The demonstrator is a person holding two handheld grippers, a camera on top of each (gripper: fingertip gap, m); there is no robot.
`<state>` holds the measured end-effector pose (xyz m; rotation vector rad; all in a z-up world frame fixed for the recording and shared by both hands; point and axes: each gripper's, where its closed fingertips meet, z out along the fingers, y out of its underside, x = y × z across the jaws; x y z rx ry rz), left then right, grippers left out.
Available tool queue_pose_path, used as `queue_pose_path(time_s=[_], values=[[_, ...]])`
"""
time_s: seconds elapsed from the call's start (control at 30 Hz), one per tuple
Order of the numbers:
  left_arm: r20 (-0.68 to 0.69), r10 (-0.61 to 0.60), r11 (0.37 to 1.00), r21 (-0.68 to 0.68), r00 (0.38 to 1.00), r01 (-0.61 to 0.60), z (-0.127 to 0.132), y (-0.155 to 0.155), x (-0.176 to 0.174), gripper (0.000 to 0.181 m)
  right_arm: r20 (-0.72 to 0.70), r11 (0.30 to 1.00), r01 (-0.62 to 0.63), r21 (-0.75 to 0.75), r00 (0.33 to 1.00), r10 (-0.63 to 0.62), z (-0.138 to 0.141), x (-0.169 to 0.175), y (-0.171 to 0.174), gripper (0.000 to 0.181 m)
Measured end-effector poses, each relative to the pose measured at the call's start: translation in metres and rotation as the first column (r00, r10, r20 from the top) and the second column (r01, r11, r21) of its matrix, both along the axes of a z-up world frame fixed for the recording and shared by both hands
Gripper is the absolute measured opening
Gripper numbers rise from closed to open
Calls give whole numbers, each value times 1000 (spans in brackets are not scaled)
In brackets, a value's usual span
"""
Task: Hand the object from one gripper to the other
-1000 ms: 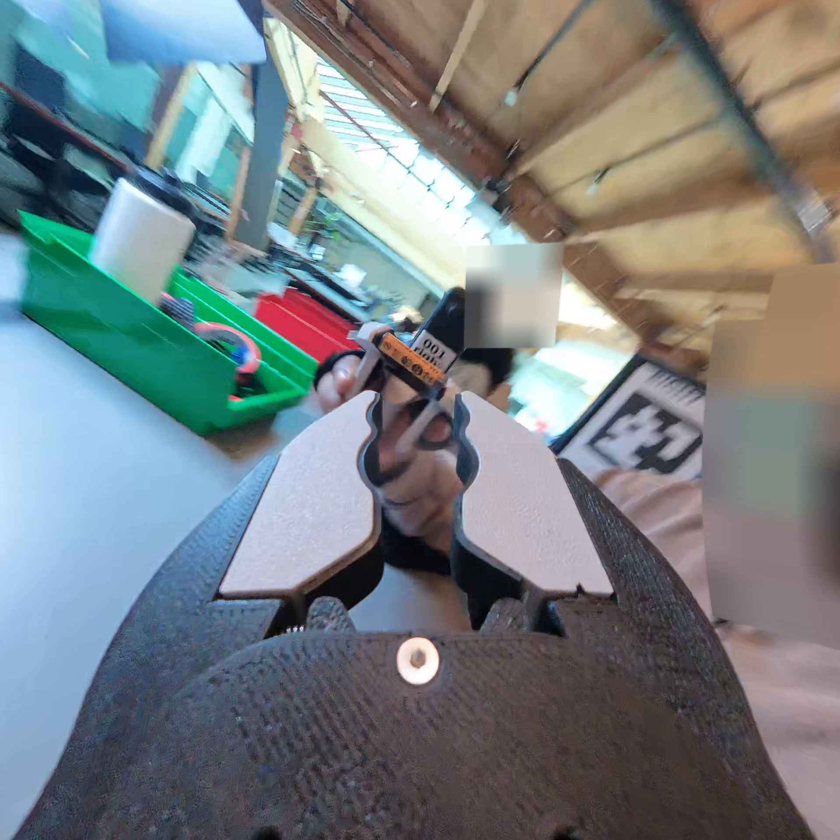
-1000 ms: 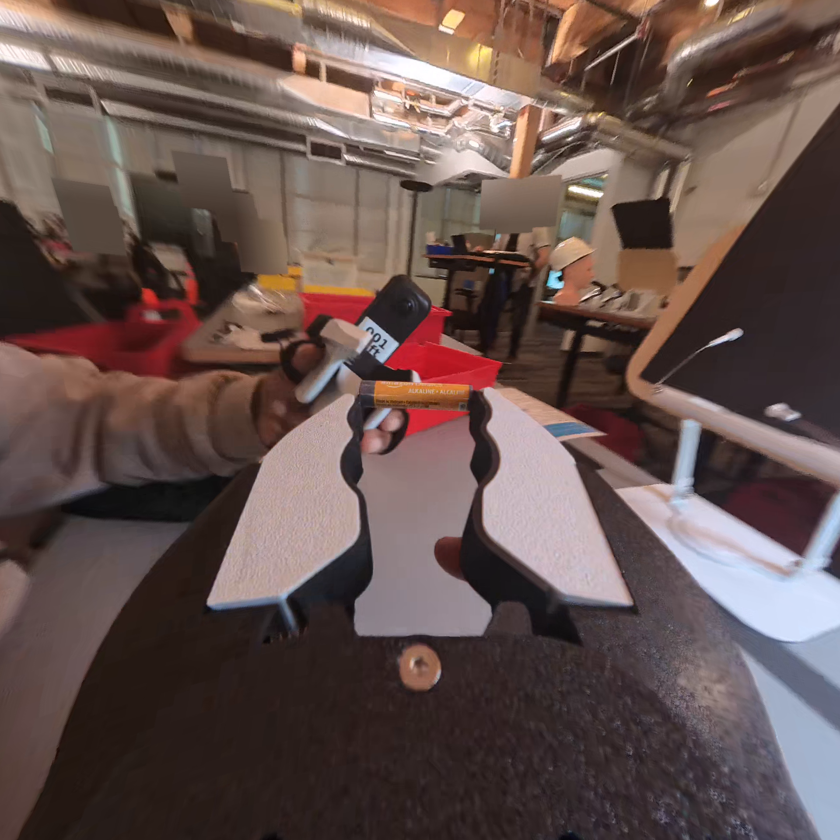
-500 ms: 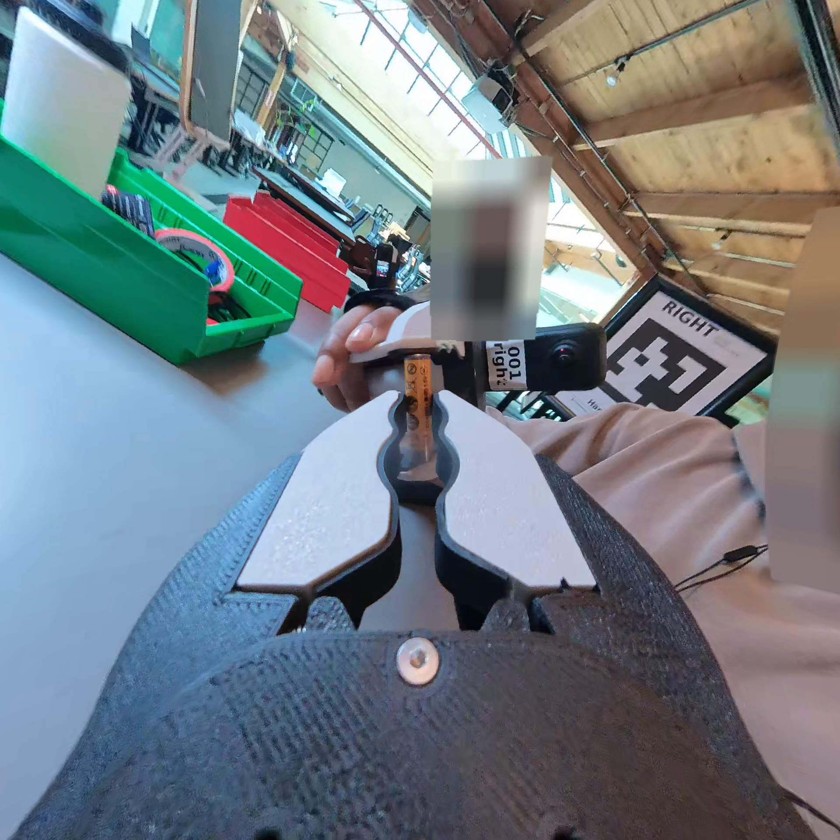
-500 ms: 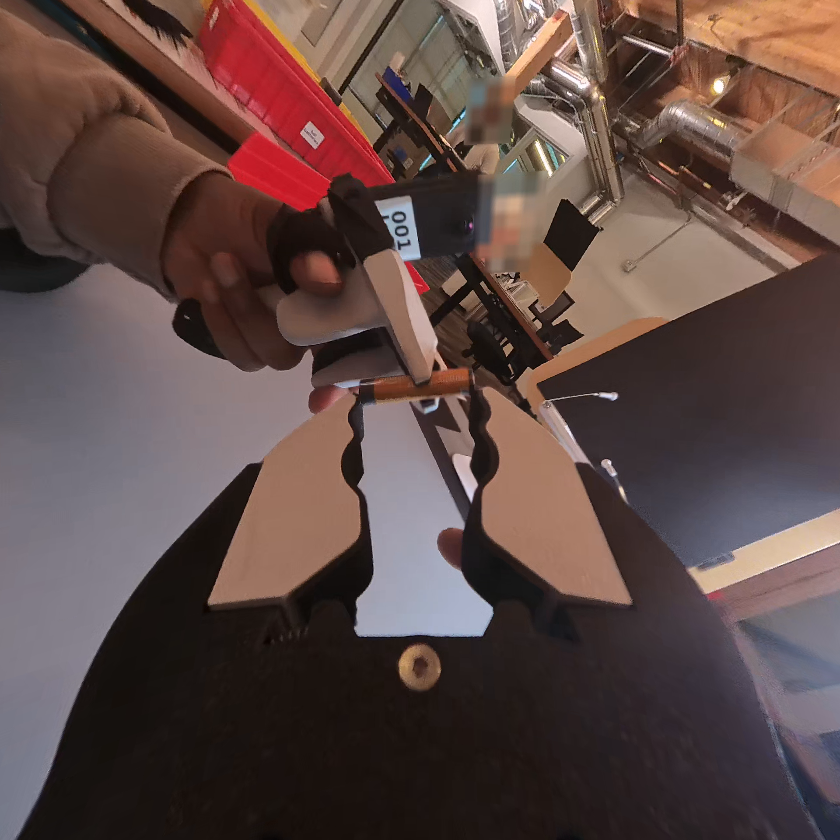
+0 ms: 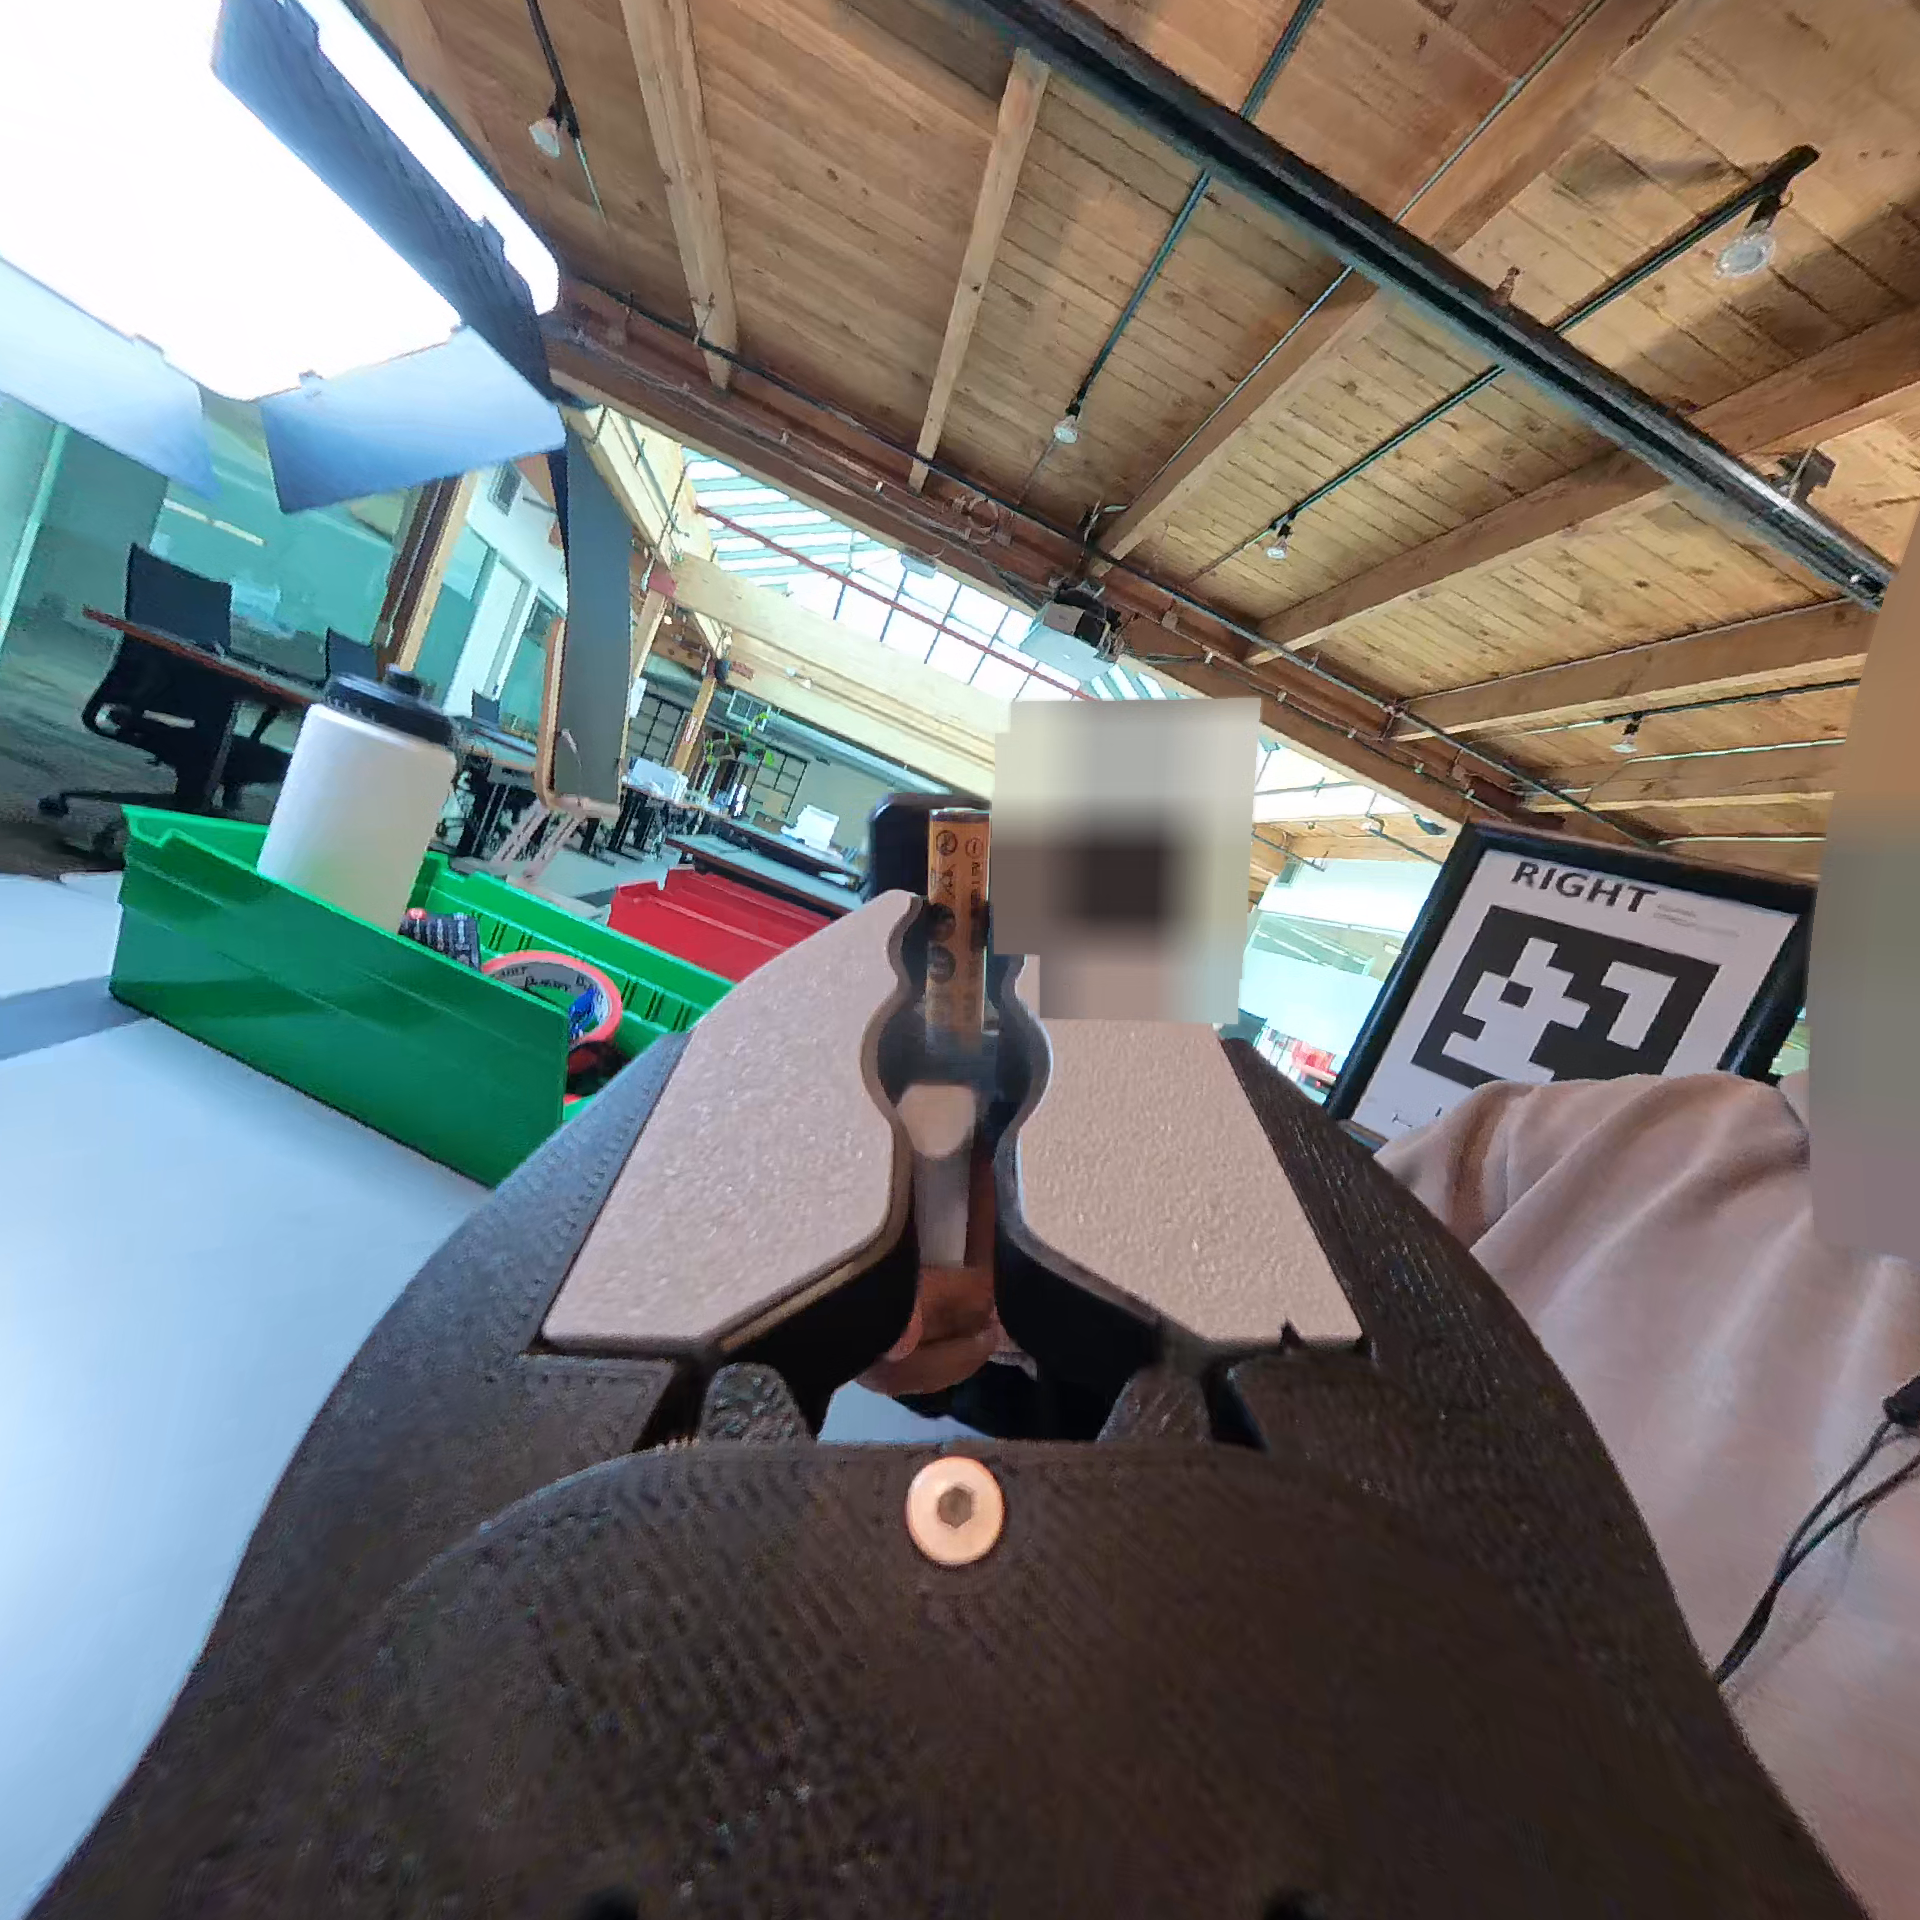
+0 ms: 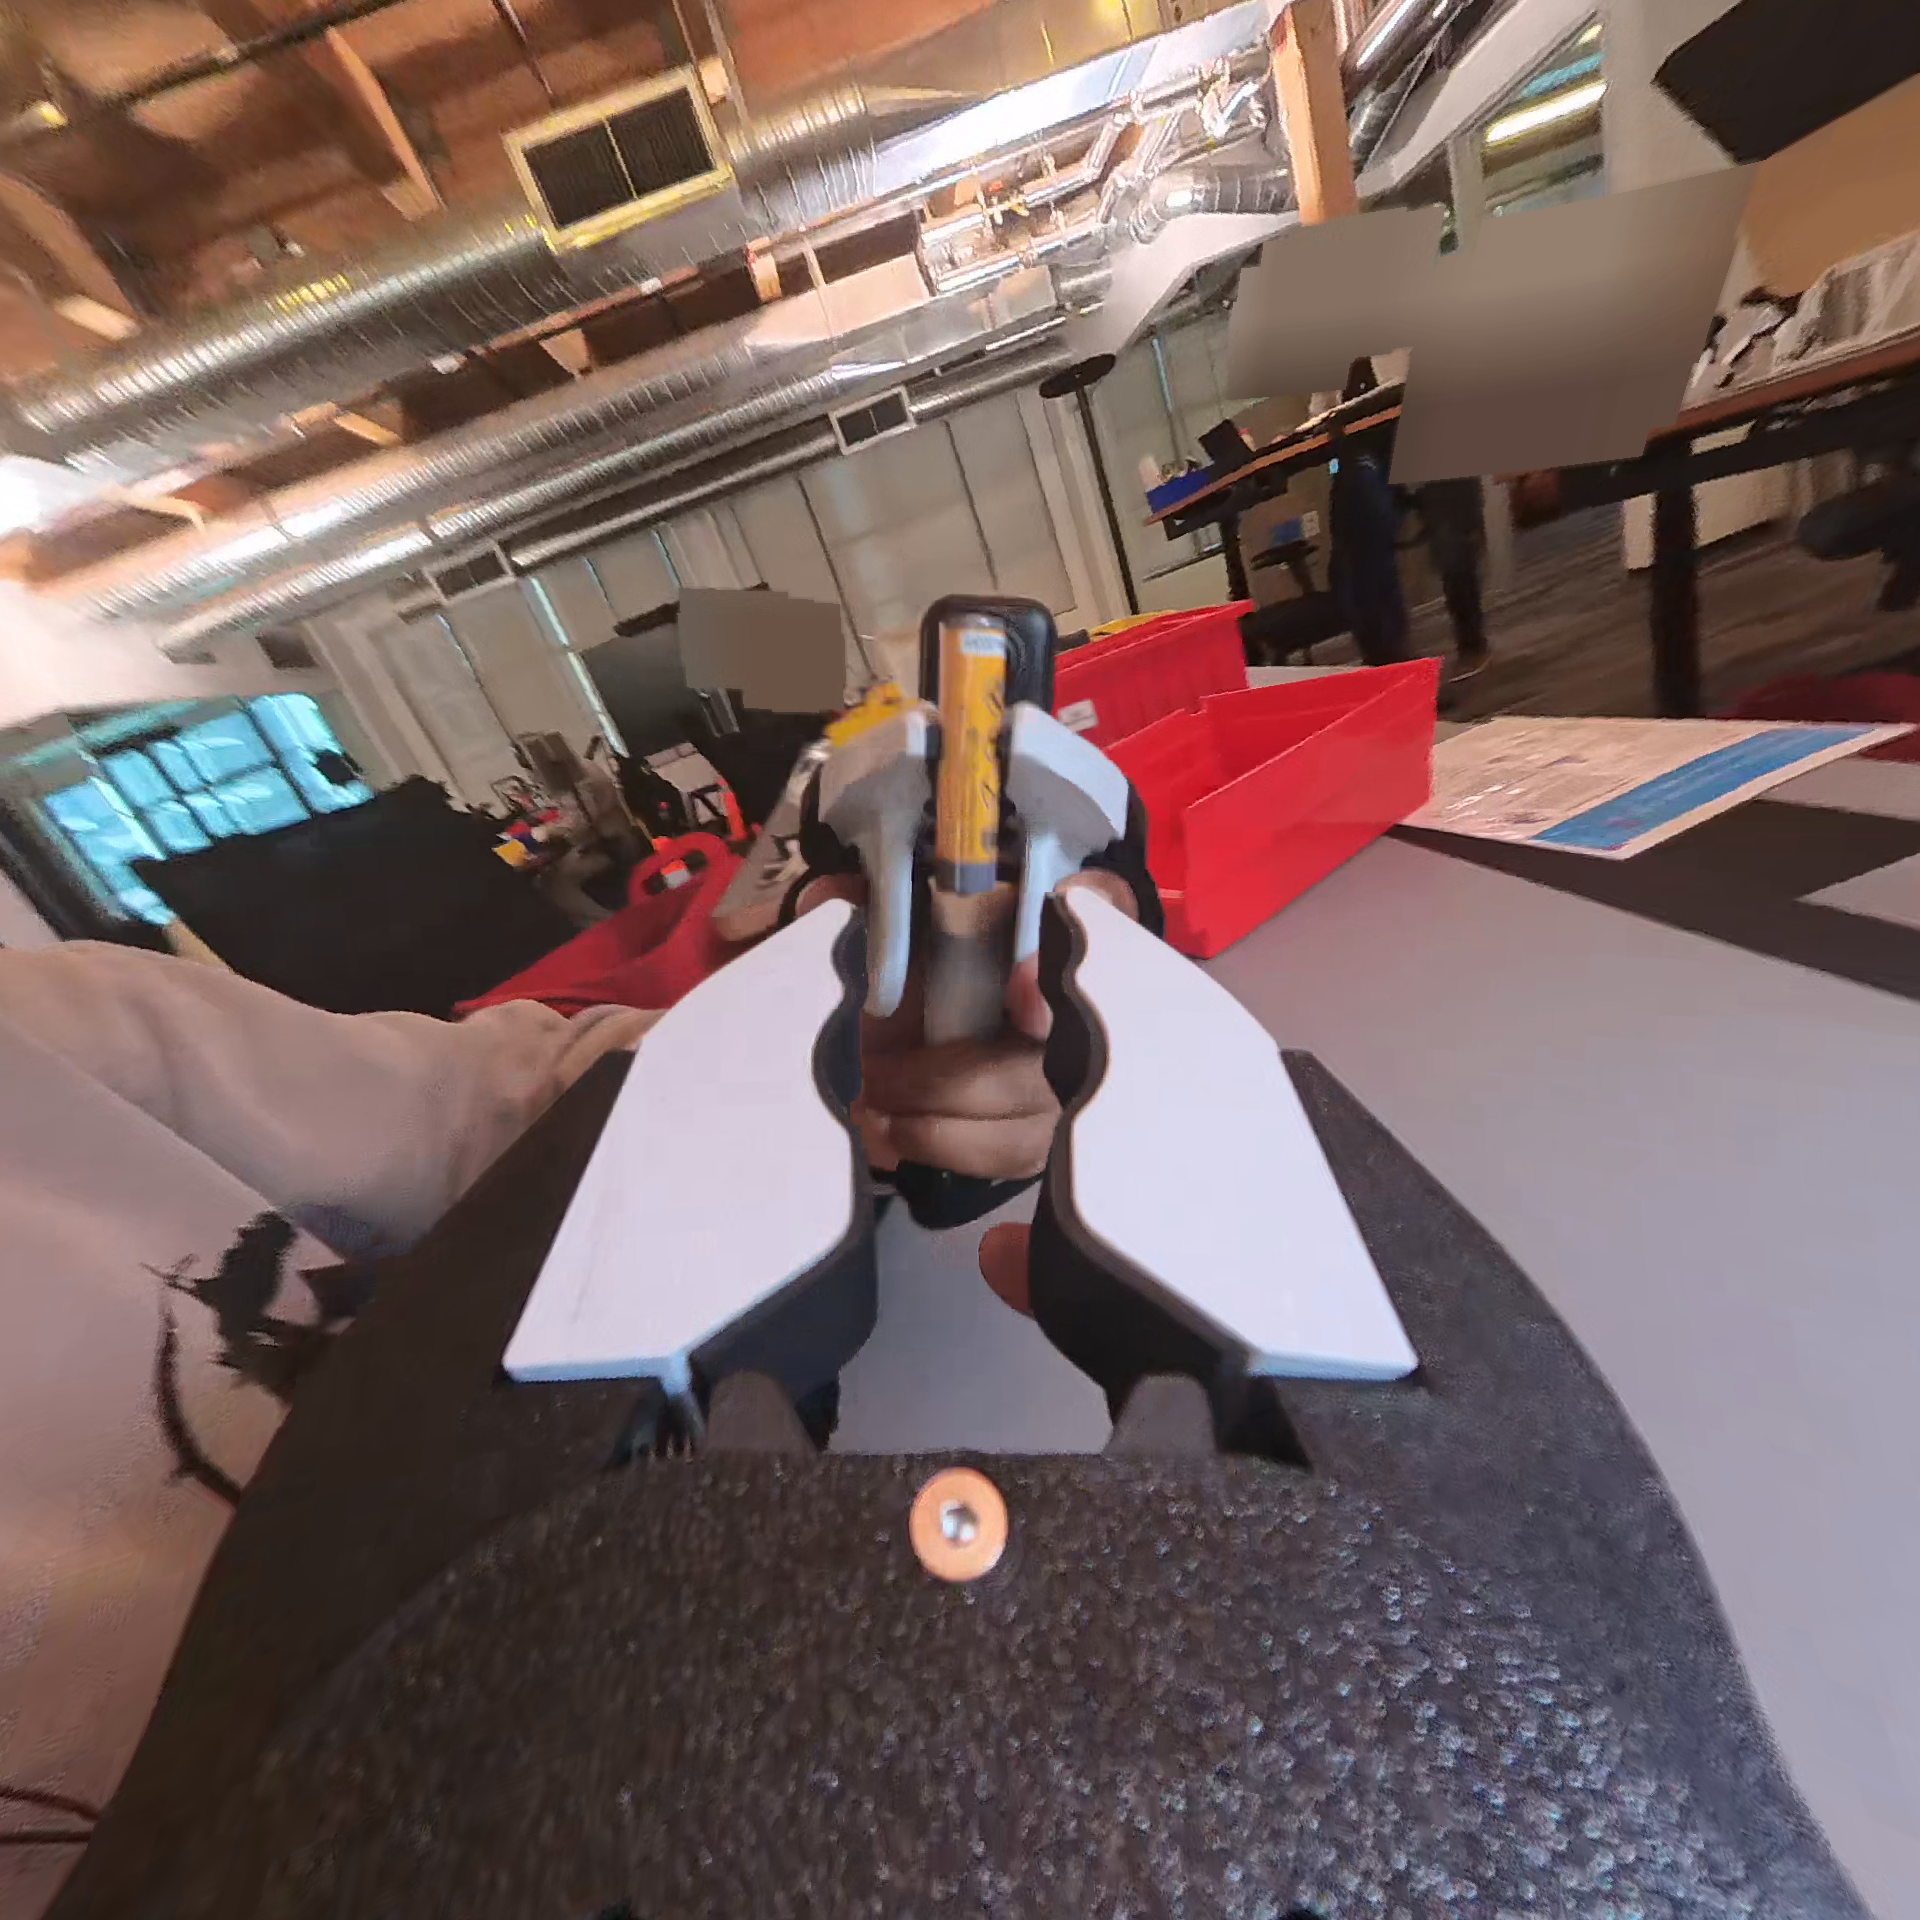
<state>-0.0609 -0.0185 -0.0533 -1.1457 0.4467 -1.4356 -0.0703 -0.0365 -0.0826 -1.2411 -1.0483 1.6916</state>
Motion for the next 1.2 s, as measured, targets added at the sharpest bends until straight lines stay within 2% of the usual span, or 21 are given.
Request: queue_pose_path(time_s=[0.1, 0.2, 0.27, 0.33, 0.4, 0.47, 0.53, 0.6, 0.67, 0.7, 0.73, 0.83, 0.9, 0.97, 1.0, 1.1, 1.13, 1.17, 1.2], values=[[-33, -8, 1000, -12, 999, 8, -12, 2, 9, 10, -6, 991, 103, 90, 995, -103, 3, 4, 9, 10], [-71, 11, 999, -31, 997, -13, -17, 7, 8, 10, 63, 972, 142, 186, 986, -156, -2, 6, 17, 10], [-128, 48, 998, -38, 991, -53, -22, 13, 5, 10, 88, 932, 200, 302, 968, -236, -5, 9, 26, 10], [-228, 97, 992, -60, 969, -113, -33, 22, 0, 9, 100, 850, 286, 442, 926, -363, -6, 16, 43, 10], [-309, 139, 978, -107, 941, -179, -44, 34, -8, 14, 72, 700, 370, 611, 855, -514, -5, 26, 63, 10], [-360, 150, 960, -171, 921, -224, -54, 43, -15, 21, 13, 502, 399, 768, 773, -634, -7, 34, 79, 11], [-414, 217, 934, -174, 884, -311, -62, 52, -22, 26, -50, 289, 384, 877, 672, -739, -11, 40, 93, 11], [-479, 295, 909, -125, 826, -398, -67, 57, -26, 30, -102, 118, 324, 939, 588, -803, -18, 41, 101, 11], [-524, 326, 890, -109, 787, -442, -72, 58, -23, 31, -187, -71, 222, 973, 562, -806, -26, 35, 99, 11], [-524, 314, 887, -136, 792, -442, -74, 58, -20, 32, -224, -151, 173, 973, 563, -795, -31, 30, 96, 10], [-497, 283, 887, -189, 820, -421, -75, 56, -15, 33, -244, -199, 141, 970, 570, -785, -36, 25, 94, 11], [-340, 178, 851, -418, 923, -318, -83, 56, -10, 33, -261, -243, 113, 964, 593, -762, -45, 12, 83, 11], [-216, 136, 831, -507, 967, -230, -85, 58, -10, 29, -271, -258, 112, 960, 607, -747, -46, 7, 76, 10], [-50, 89, 832, -546, 995, -102, -76, 56, -11, 21, -266, -264, 98, 960, 621, -737, -49, 4, 71, 11], [-4, 65, 830, -555, 998, -56, -73, 55, -12, 12, -278, -275, 105, 956, 627, -728, -48, 3, 68, 11], [-12, 33, 857, -514, 999, -34, -69, 52, -12, 10, -278, -258, 128, 958, 646, -711, -46, 2, 64, 11], [-24, 31, 875, -482, 999, -39, -65, 50, -12, 10, -268, -206, 172, 963, 661, -701, -43, 2, 61, 12], [-43, 38, 898, -437, 998, -53, -60, 48, -12, 10, -225, -67, 249, 966, 689, -689, -40, 2, 58, 12], [-58, 51, 925, -374, 997, -70, -53, 45, -13, 10, -163, 143, 337, 930, 732, -662, -34, 3, 53, 13]])
